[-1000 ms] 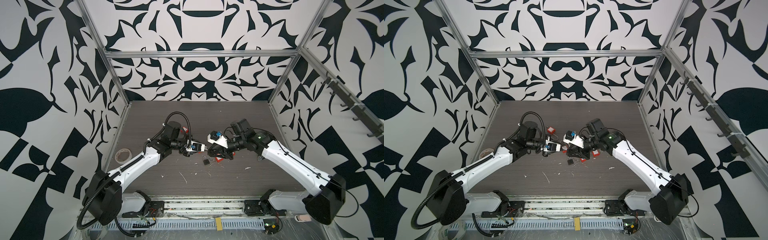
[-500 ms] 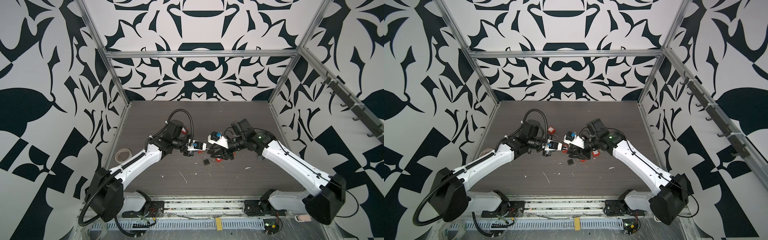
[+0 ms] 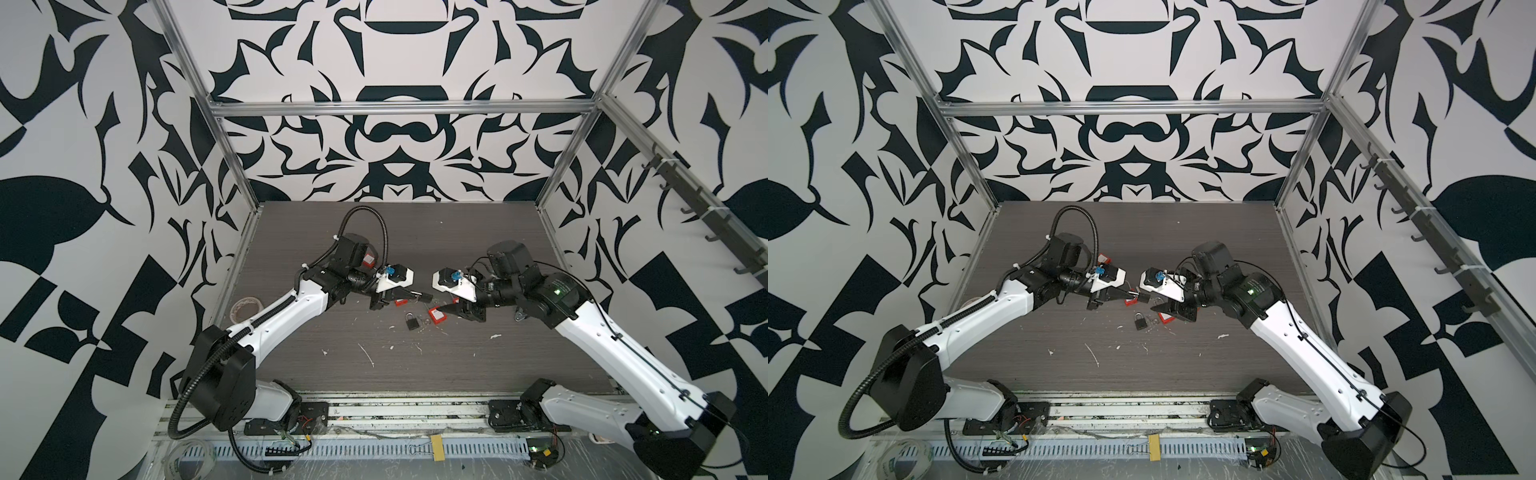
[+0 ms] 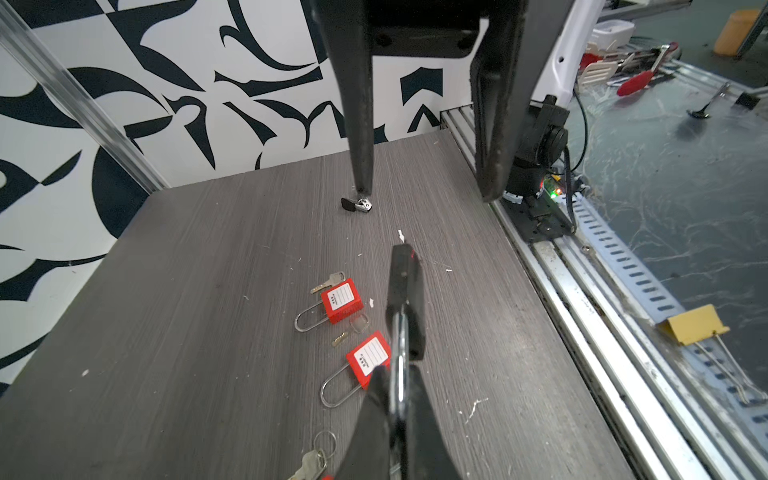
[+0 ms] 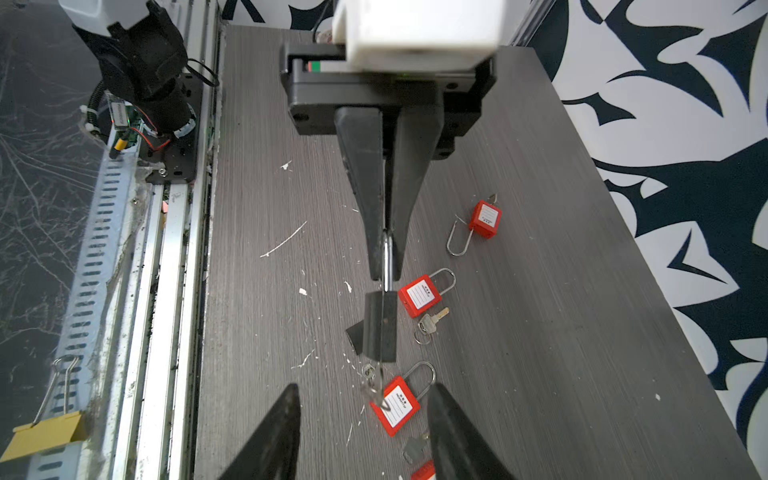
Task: Lock with the key
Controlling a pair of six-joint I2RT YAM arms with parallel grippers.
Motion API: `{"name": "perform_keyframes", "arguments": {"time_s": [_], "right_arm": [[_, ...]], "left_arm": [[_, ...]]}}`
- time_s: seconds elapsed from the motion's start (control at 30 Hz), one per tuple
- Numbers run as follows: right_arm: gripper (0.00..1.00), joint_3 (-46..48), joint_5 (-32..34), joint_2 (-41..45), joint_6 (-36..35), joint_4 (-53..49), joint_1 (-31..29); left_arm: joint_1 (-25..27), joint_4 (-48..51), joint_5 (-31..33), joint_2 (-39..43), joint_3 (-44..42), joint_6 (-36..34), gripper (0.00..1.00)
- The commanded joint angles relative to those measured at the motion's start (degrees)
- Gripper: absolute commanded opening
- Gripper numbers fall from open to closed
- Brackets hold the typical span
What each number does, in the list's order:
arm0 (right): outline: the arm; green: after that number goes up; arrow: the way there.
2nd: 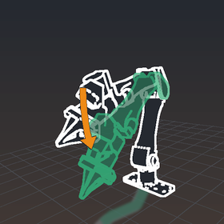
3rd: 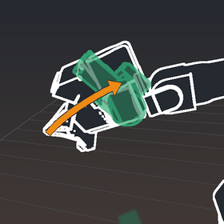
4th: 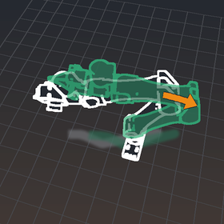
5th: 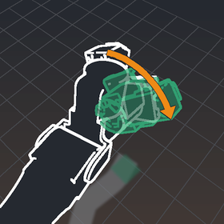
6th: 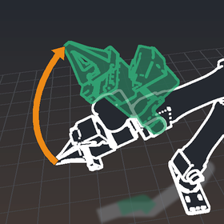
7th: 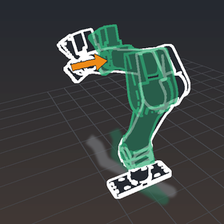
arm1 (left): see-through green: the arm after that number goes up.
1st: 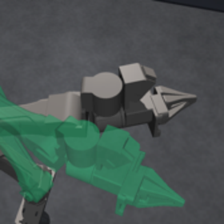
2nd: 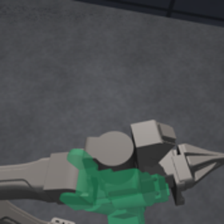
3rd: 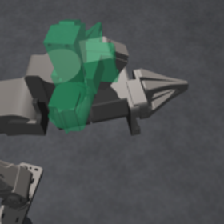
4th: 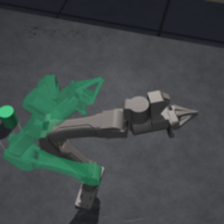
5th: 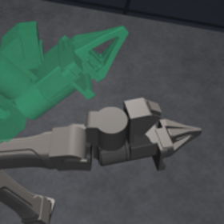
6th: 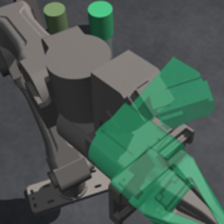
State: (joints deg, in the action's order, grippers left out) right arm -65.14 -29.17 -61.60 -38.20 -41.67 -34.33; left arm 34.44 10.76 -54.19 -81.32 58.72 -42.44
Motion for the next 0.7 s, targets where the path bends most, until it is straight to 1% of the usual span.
{"name": "perform_keyframes", "arguments": {"time_s": [0.0, 0.3, 0.43, 0.67], "right_arm": [[0.46, 0.7, -0.9, -0.9, 0.6, 2.9, -0.4], [0.30, 2.8, -3.9, -3.0, 1.8, 10.8, -0.7], [0.27, 3.0, -5.2, -4.0, 1.8, 10.5, -1.1], [0.15, 3.6, -6.8, -4.7, 2.5, 10.8, -1.5]], "left_arm": [[-0.2, 1.1, -6.0, -1.1, 2.3, 3.2, 0.00], [-0.2, 1.3, -7.3, -1.5, 1.9, 5.1, 0.00], [-0.1, 1.4, -7.0, -1.5, 1.9, 5.4, 0.00], [-0.1, 1.7, -7.0, -1.8, 2.4, 5.3, 0.00]]}}
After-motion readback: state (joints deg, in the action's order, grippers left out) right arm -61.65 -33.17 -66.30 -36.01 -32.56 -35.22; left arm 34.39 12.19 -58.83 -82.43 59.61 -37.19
